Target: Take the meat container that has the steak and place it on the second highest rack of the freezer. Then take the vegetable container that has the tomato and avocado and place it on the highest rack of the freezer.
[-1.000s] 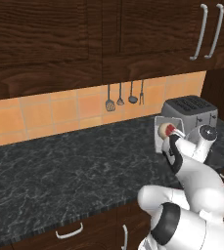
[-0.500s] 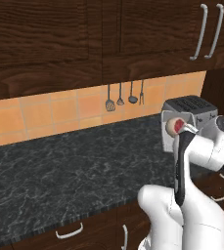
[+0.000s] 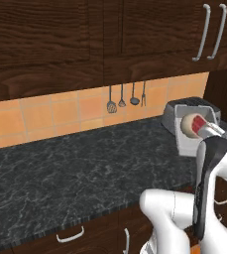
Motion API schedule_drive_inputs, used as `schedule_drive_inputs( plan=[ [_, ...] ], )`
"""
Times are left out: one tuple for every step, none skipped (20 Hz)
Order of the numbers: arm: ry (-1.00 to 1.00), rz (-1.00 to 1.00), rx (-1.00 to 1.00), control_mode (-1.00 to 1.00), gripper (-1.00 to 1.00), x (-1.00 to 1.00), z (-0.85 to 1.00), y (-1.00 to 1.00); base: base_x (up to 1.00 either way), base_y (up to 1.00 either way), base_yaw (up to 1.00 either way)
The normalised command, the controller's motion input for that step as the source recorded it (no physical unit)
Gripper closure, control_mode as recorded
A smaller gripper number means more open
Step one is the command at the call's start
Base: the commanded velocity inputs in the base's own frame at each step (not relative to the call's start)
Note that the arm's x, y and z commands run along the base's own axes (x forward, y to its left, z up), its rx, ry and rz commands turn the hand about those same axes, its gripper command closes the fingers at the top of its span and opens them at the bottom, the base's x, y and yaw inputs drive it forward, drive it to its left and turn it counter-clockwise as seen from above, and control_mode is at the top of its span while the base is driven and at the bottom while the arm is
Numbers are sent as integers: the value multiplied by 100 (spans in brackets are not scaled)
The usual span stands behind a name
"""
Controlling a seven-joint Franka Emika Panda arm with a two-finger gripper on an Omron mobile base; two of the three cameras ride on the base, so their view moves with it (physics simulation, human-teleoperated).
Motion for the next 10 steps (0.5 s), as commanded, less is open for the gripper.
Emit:
schedule_drive_inputs(
  plan=[
    [0, 3, 0, -100, 100, -100, 66, 24, 0, 0, 0],
    [0, 2, 0, -100, 100, -100, 69, 24, 0, 0, 0],
    [0, 2, 0, -100, 100, -100, 67, 19, 0, 0, 0],
    [0, 1, 0, -100, 100, -100, 65, 26, 0, 0, 0],
    [0, 1, 0, -100, 100, -100, 68, 27, 0, 0, 0],
    [0, 0, 0, -100, 100, -100, 66, 26, 0, 0, 0],
    [0, 0, 0, -100, 100, -100, 71, 19, 0, 0, 0],
    [0, 0, 0, -100, 100, -100, 69, 4, 0, 0, 0],
    [0, 0, 0, 100, 100, 0, 0, 0, -100, -19, -3],
    [0, 0, 0, 100, 100, 0, 0, 0, -100, -54, -13]
  ],
)
